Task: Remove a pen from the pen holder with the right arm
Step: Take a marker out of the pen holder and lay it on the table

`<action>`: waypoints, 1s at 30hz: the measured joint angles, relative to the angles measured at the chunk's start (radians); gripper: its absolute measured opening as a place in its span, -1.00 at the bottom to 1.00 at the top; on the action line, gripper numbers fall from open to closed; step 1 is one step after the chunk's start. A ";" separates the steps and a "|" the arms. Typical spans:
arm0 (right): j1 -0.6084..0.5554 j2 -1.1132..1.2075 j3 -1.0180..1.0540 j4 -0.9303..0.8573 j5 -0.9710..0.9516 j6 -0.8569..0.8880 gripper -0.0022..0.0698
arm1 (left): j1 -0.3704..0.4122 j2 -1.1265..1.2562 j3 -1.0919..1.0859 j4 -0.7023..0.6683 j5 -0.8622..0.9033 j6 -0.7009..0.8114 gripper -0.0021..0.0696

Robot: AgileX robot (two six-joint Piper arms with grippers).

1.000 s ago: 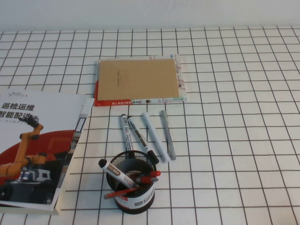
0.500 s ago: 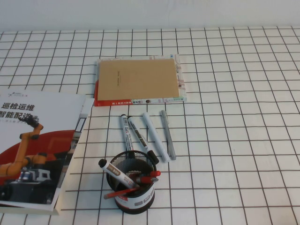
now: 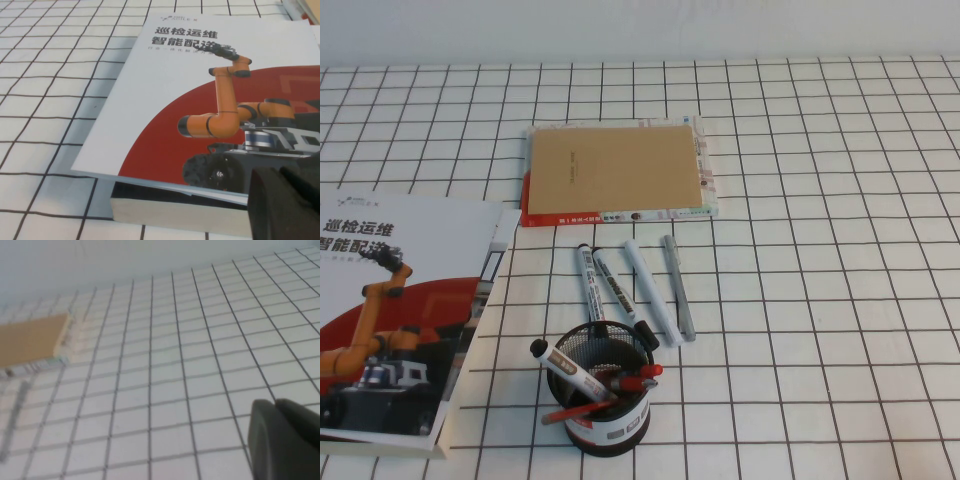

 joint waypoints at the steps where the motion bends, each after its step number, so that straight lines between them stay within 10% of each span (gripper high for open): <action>1: 0.000 0.000 0.000 0.058 -0.025 0.000 -0.98 | 0.000 0.000 0.000 0.000 0.000 0.000 -0.95; 10: 0.000 0.000 0.000 0.445 -0.145 0.002 -0.99 | 0.000 0.000 0.000 0.000 0.000 0.000 -0.95; 30: 0.000 0.328 -0.312 0.430 0.241 -0.094 -0.99 | 0.000 0.000 0.000 0.000 0.000 0.000 -0.95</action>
